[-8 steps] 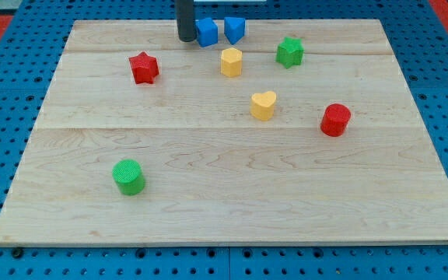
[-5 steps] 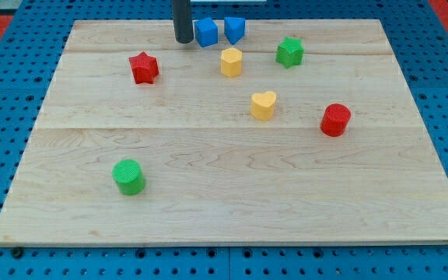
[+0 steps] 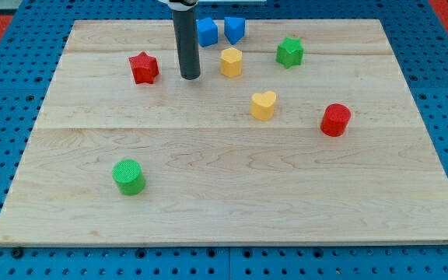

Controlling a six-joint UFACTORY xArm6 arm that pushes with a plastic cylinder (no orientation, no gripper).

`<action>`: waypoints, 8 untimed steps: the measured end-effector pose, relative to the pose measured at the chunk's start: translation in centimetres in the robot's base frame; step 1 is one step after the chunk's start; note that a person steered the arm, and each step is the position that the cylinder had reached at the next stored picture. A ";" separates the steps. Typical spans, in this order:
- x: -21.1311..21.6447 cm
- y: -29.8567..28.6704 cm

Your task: Point your arm below the yellow hexagon

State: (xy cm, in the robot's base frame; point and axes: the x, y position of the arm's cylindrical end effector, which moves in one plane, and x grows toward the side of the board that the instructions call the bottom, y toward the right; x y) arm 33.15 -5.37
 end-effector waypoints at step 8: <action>2.5 5.5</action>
